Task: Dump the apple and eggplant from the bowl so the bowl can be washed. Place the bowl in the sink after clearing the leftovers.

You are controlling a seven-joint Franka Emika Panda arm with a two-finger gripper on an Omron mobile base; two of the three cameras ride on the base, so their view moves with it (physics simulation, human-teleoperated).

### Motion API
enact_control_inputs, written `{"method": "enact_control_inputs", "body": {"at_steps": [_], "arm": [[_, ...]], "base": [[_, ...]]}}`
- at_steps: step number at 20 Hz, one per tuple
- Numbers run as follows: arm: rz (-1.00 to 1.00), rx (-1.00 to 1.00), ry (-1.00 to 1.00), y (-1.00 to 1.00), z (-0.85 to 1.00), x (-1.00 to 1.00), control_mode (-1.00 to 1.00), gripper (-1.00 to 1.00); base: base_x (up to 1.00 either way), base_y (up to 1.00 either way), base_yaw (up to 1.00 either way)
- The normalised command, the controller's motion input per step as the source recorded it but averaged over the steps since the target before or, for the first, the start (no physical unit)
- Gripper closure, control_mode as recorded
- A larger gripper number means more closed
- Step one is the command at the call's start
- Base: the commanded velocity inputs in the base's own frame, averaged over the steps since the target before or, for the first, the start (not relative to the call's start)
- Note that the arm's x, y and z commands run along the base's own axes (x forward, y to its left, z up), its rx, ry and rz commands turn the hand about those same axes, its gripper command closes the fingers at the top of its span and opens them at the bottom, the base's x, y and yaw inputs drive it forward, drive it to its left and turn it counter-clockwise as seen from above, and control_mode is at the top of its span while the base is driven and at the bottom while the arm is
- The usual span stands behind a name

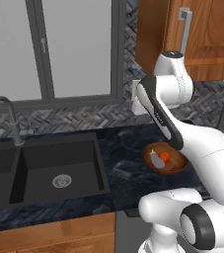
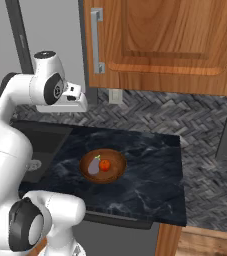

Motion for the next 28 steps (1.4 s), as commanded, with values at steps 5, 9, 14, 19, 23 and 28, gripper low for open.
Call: {"method": "enact_control_inputs", "body": {"at_steps": [5,9,14,19,23,28], "arm": [[-0.15,0.12,-0.01,-0.5,-0.05,-0.42,-1.0,-1.0],[-0.33,0.25,0.0,-1.0,-0.24,-0.7,-1.0,-1.0],[-0.39,0.33,0.01,-1.0,-0.46,-0.5,-1.0,-1.0],[-0.43,0.24,0.13,-0.93,-0.78,-0.05,-1.0,-1.0],[-0.2,0.01,0.27,-0.48,-0.72,0.33,-1.0,-1.0],[-0.17,0.0,0.25,-0.09,-0.7,0.23,-1.0,-1.0]], "base": [[0.0,0.0,0.0],[0.0,0.0,0.0],[0.0,0.0,0.0],[0.0,0.0,0.0],[0.0,0.0,0.0],[0.0,0.0,0.0]]}}
